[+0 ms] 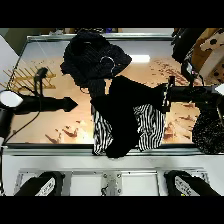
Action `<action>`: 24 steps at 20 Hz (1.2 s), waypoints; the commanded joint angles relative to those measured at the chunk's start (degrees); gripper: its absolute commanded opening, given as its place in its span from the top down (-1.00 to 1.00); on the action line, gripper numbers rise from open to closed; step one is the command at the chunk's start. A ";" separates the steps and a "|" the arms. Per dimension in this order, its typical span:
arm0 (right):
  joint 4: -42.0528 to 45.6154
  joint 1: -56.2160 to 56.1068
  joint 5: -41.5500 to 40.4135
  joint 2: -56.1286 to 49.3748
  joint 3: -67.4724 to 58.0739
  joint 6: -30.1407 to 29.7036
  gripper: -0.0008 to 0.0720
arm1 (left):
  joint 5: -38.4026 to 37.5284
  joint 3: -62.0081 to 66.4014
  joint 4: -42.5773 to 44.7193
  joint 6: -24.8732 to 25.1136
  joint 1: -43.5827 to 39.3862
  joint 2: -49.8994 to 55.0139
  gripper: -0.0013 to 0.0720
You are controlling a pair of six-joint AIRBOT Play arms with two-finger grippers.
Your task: Fold the clothes and pants, and hang the long-sleeved shirts on hangers.
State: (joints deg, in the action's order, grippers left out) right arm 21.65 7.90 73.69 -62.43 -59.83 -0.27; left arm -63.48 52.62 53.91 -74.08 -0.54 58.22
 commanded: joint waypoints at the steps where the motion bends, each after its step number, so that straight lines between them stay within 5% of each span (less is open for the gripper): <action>1: -0.02 0.22 -1.31 0.68 -0.07 2.12 0.94 | 10.95 -7.85 -1.46 -14.75 -11.67 -0.50 -0.92; 7: 0.15 0.20 -1.33 0.63 -0.07 3.56 0.94 | 24.59 -9.18 -4.55 -16.52 -25.53 -0.70 -0.92; 24: 0.20 0.22 -1.29 0.63 -0.07 4.83 0.93 | 24.57 -9.20 -8.46 -16.79 -31.36 3.56 -0.86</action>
State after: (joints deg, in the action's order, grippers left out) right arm 21.85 8.10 72.36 -61.82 -59.83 3.77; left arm -39.03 43.44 45.54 -90.87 -30.46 59.61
